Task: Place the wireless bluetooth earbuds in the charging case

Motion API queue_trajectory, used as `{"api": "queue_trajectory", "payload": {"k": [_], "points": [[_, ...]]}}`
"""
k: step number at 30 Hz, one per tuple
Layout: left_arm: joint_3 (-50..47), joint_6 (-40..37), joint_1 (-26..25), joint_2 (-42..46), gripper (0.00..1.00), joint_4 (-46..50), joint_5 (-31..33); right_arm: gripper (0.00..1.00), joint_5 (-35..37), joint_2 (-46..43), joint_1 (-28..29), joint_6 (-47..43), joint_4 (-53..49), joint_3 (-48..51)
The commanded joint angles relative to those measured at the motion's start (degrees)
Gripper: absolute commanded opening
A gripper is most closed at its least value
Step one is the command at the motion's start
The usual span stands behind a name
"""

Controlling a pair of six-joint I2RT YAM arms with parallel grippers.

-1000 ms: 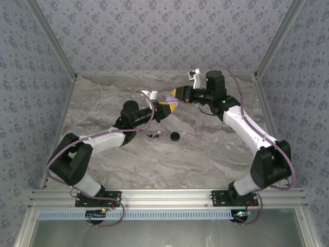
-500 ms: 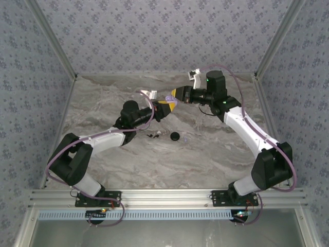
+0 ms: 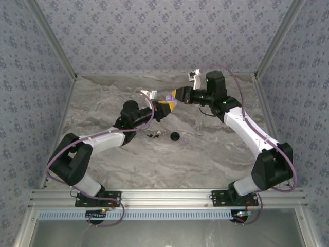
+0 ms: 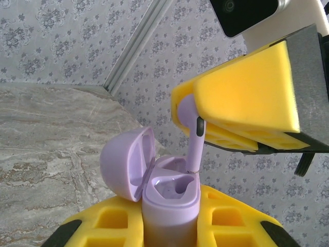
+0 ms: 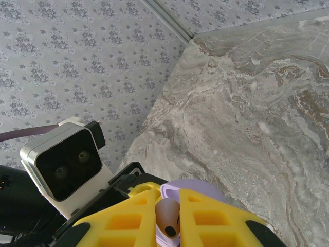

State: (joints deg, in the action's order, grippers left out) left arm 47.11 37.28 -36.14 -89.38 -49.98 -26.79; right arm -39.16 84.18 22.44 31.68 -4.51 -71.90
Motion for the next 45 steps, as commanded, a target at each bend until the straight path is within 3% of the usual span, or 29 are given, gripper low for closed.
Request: {"api": "queue_trajectory", "payload": {"k": [1, 24, 33, 39, 45], "points": [[1.57, -1.5, -0.35, 0.66, 0.1, -3.52, -1.16, 0.15, 0.31, -0.78, 0.41, -1.28, -0.81, 0.56], [0.18, -3.13, -0.42, 1.43, 0.1, -6.89, -0.94, 0.16, 0.03, -0.51, 0.49, -1.71, -3.03, 1.94], [0.17, -4.79, -0.47, 2.15, 0.1, -4.95, -1.03, 0.37, 4.0, -1.57, 0.54, -5.21, -8.34, 0.38], [0.35, -9.46, -0.45, 4.31, 0.1, 2.83, 0.12, 0.45, 11.33, -3.2, 0.52, -9.5, -15.12, -1.63], [1.19, -17.63, -0.44, 8.68, 0.1, 17.87, 3.61, 0.47, 22.16, -5.07, 0.5, -14.16, -25.27, -2.11]]}}
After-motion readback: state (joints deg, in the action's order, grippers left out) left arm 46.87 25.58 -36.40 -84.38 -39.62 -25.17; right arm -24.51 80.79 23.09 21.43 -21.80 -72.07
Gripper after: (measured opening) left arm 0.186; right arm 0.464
